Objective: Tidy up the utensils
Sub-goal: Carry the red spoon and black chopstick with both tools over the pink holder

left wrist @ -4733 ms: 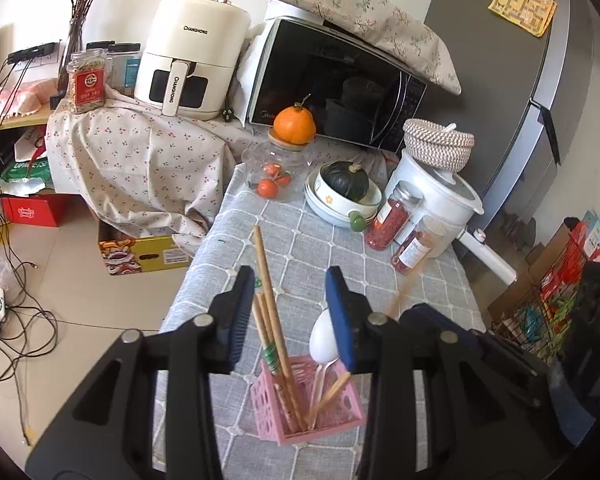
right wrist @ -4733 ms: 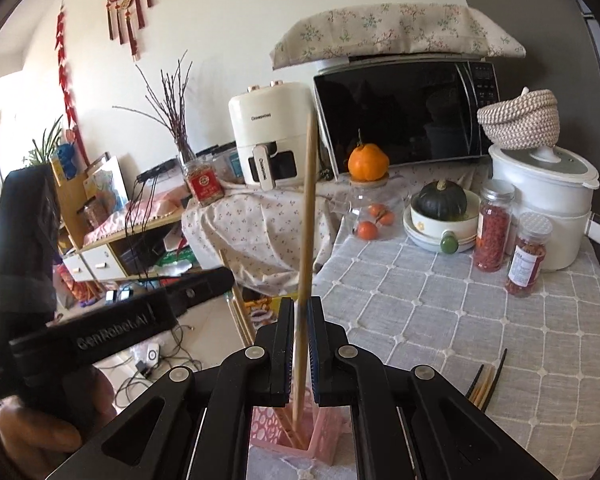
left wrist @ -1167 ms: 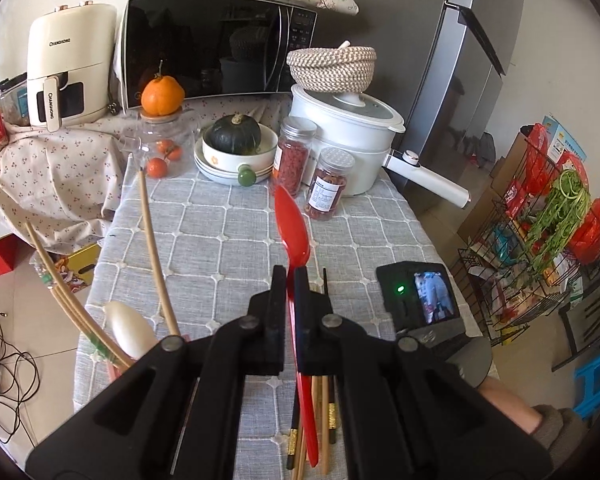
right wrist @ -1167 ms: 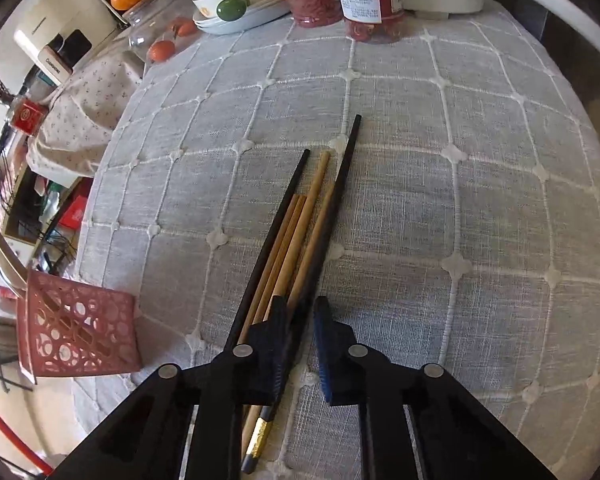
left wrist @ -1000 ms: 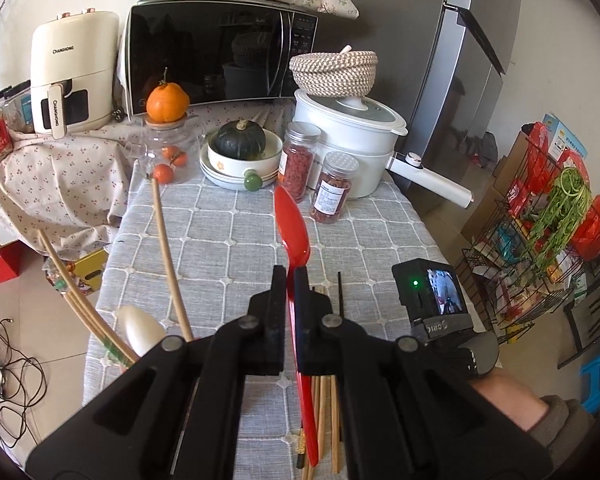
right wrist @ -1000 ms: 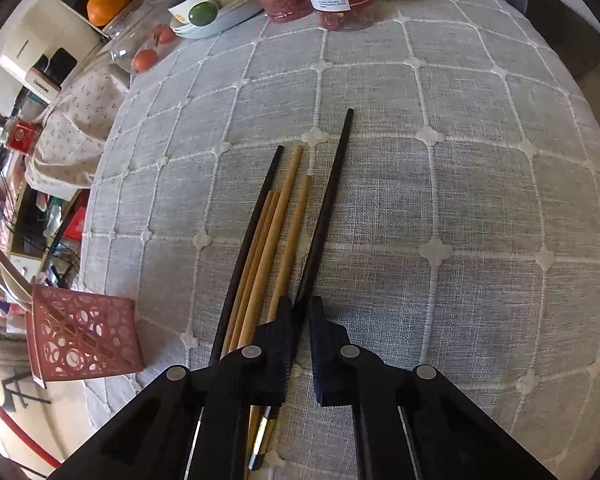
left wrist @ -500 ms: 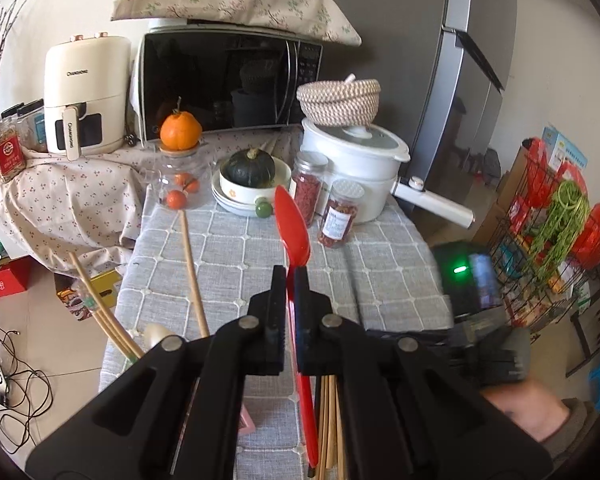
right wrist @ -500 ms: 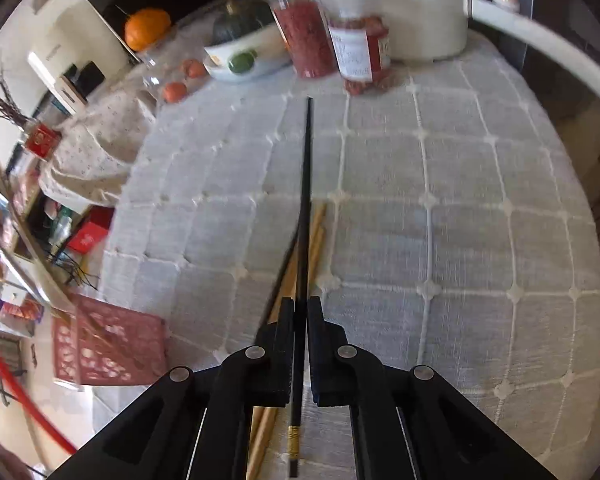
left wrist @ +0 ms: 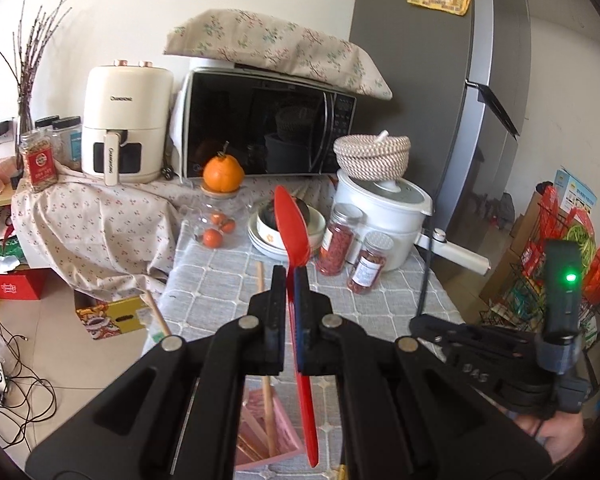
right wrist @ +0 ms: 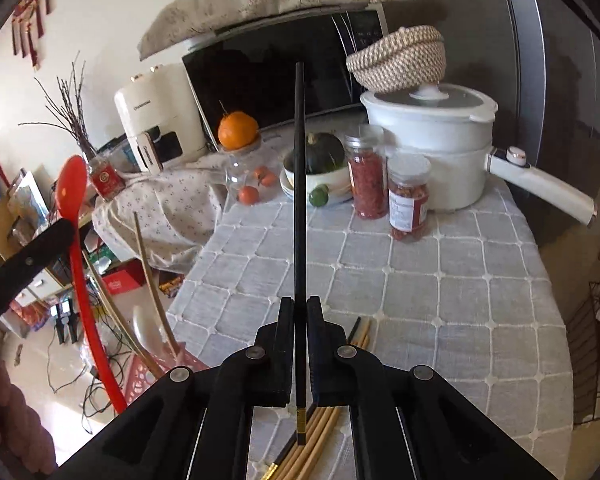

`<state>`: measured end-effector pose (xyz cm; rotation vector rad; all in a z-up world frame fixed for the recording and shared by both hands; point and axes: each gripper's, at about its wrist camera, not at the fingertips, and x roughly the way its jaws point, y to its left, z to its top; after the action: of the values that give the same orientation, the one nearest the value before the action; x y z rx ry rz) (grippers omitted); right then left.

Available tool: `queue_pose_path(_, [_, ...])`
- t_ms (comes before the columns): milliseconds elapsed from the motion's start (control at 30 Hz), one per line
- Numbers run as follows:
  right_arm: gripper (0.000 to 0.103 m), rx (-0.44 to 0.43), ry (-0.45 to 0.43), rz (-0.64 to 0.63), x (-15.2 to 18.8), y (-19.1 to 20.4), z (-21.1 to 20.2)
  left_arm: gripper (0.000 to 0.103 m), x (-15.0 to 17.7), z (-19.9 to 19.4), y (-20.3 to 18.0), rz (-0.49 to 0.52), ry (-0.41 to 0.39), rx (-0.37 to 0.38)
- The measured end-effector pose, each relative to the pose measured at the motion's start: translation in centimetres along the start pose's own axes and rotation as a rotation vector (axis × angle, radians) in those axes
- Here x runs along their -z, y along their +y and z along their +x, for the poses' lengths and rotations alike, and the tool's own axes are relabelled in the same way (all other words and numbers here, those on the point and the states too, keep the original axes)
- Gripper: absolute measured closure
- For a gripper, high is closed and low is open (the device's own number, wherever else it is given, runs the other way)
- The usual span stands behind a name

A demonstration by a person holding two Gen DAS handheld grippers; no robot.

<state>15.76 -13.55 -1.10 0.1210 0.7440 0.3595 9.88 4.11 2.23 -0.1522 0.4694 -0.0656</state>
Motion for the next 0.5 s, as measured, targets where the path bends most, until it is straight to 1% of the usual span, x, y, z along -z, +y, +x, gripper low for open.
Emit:
queue_pose_path(133, [0.097,0.005,-0.091,-0.05,-0.5,1.8,-1.3,0.099,0.4,0.3,0.8,0.026,-0.029,-0.027])
queue_pose_path(233, [0.097,0.005,-0.122,-0.055,-0.6,2.4,-1.5,0.099,1.0,0.6,1.3,0.047,-0.037,-0.047])
queue_pose_path(400, [0.097,-0.039,-0.2,-0.048,-1.0,3.8,-2.6,0.099,2.4,1.0,1.2,0.095,-0.081,-0.06])
queue_pose_path(500, [0.097,-0.061,-0.236,-0.029,-1.1,4.3,-3.2,0.099,3.1,1.8,1.1,0.112,-0.05,-0.061])
